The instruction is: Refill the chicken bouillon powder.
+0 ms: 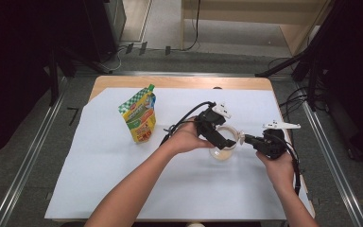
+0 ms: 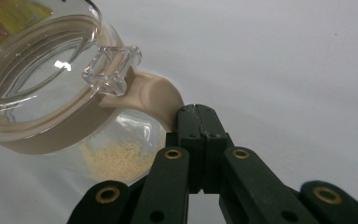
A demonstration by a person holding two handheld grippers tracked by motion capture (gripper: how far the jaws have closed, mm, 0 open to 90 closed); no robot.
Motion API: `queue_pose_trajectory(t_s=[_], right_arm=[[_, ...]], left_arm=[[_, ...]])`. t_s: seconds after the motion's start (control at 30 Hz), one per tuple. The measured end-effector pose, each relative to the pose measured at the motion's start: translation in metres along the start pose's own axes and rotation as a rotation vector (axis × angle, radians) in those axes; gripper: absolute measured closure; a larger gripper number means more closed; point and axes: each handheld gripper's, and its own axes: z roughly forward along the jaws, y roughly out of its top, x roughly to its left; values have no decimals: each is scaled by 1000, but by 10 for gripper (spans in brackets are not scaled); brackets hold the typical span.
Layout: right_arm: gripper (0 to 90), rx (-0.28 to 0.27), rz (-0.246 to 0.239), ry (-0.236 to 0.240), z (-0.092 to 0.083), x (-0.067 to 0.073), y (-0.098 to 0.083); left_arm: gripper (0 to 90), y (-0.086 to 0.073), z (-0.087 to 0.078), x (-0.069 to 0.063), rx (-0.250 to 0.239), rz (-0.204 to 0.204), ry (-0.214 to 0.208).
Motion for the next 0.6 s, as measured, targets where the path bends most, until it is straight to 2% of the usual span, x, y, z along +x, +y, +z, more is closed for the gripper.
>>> queue_pose_trajectory(t_s=[0.07, 0.27, 0.43, 0.5, 0.6], right_arm=[[900, 1, 0, 2, 0, 0, 0], [900, 3, 2, 2, 0, 0, 0], [900, 1, 1, 2, 0, 0, 0], [900, 2, 1, 2, 0, 0, 0], [900, 1, 2, 1, 0, 0, -1]], left_arm=[[26, -3, 4, -2, 8, -2, 6], [50, -13, 15, -2, 10, 0, 25], [106, -16, 15, 1, -21, -20, 27], [109, -14, 13, -1, -20, -4, 36], [114, -12, 12, -2, -18, -2, 48]])
